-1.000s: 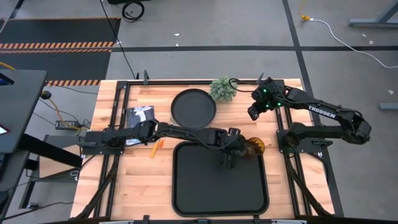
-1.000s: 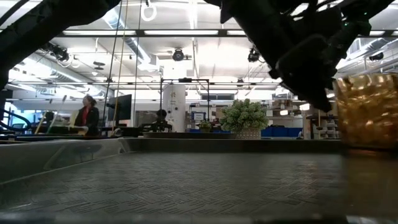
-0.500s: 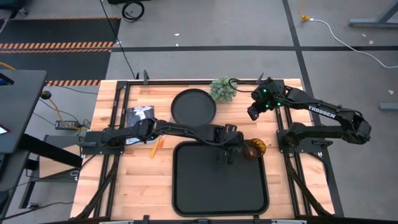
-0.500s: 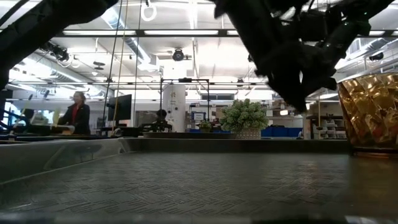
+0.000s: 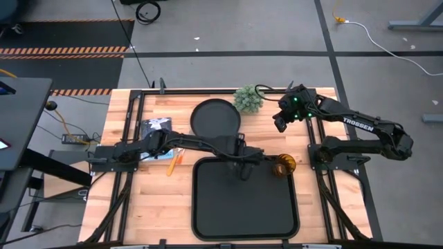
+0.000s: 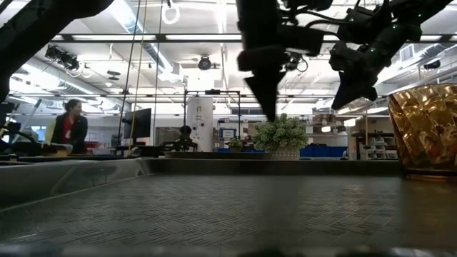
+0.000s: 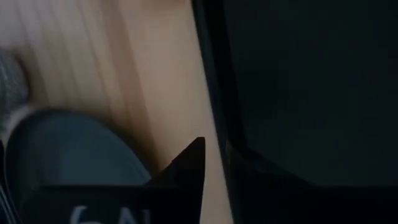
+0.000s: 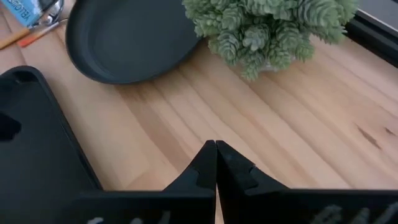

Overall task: Pick and place plate/cup/fork/spoon on tray
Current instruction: Put the black plate to the center of the black serving tray

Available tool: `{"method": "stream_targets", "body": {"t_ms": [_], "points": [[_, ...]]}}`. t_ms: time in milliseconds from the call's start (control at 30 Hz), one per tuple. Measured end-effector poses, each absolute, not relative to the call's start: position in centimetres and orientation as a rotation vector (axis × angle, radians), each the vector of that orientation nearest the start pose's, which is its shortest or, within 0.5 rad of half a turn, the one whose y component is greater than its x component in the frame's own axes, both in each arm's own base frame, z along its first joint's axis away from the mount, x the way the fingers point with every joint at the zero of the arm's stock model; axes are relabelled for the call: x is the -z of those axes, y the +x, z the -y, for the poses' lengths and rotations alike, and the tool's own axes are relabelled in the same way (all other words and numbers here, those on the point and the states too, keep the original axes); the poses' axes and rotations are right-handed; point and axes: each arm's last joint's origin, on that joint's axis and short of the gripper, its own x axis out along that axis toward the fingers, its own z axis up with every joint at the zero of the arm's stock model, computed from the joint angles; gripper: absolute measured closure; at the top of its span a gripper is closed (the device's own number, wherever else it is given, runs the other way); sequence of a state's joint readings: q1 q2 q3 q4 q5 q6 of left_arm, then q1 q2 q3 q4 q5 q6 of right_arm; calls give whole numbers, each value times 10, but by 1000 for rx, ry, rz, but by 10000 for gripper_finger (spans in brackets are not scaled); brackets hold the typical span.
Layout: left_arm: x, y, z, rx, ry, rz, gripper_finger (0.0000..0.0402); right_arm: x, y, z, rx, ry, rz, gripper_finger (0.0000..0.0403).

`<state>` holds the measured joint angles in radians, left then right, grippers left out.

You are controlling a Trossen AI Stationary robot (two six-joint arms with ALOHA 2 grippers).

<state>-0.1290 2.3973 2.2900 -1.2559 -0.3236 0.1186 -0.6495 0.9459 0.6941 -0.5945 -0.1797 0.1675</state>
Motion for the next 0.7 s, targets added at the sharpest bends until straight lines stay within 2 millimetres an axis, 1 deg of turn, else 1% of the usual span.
{"method": "stream_targets", "body": {"t_ms": [133, 200, 267, 400, 500, 600, 700], "points": [[-217, 464, 58, -100, 414, -1393, 345, -243, 148, 106, 501, 497, -744, 398], [-209, 452, 59, -125, 435, -1422, 350, -243, 148, 106, 498, 490, -745, 398], [-204, 438, 57, -159, 454, -1424, 353, -244, 149, 105, 494, 483, -733, 398], [-216, 413, 53, -197, 414, -1302, 354, -247, 155, 104, 459, 466, -684, 398], [-218, 396, 50, -207, 383, -1220, 354, -251, 161, 101, 396, 449, -635, 398], [-227, 380, 48, -221, 339, -1108, 354, -256, 168, 97, 339, 414, -585, 398], [-232, 365, 45, -233, 305, -1009, 354, -261, 174, 92, 300, 381, -536, 398]]}}
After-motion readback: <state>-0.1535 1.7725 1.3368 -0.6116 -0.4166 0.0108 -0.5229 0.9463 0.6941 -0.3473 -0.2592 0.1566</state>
